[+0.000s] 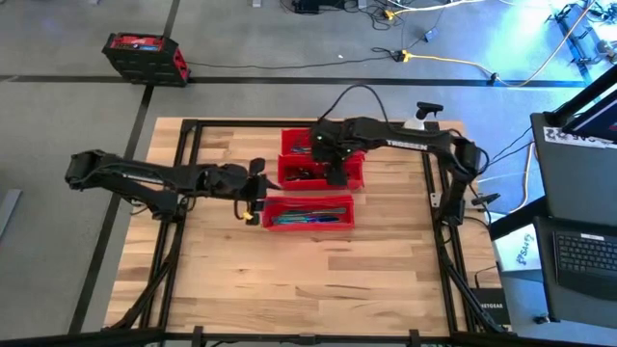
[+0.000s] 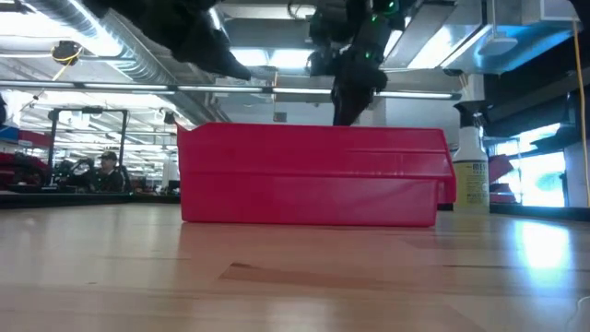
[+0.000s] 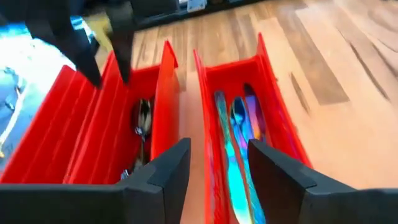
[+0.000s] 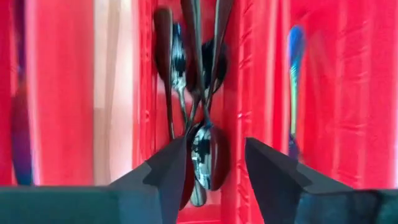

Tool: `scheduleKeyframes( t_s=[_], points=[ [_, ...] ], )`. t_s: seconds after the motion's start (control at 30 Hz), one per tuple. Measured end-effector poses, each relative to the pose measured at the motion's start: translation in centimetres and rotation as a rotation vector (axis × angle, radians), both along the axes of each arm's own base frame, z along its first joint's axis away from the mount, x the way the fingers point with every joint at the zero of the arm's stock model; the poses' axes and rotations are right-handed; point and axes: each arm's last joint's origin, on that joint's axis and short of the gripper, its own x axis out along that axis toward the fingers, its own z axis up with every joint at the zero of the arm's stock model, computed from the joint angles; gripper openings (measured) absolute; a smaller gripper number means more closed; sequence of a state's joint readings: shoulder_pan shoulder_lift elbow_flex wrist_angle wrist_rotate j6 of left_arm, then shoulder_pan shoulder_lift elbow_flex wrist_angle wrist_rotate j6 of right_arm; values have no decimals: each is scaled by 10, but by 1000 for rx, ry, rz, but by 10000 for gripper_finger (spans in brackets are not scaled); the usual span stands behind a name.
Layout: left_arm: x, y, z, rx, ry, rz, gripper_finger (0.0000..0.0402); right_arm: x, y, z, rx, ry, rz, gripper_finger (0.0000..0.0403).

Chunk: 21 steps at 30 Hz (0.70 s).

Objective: Sort silverware
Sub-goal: Return to Home Position

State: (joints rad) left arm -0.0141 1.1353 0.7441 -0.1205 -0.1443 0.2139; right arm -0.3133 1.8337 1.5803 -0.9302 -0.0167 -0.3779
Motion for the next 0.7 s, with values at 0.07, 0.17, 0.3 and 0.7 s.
scheduleKeyframes(
  t_s=[0.07, 0.17, 0.3, 0.7],
  points=[
    [-11, -5, 3, -25, 27, 17, 146, -3, 6, 12, -9, -47, 5, 147],
    [-30, -14, 2, -43, 124, 69, 146, -9, 22, 29, 20, -83, 24, 141],
    [-54, -26, -5, -54, 277, 91, 146, -16, 52, 40, 58, -71, 74, 127],
    [-52, -42, -52, -109, 494, 44, 80, -42, 117, 36, 269, 72, 209, 11]
  ],
)
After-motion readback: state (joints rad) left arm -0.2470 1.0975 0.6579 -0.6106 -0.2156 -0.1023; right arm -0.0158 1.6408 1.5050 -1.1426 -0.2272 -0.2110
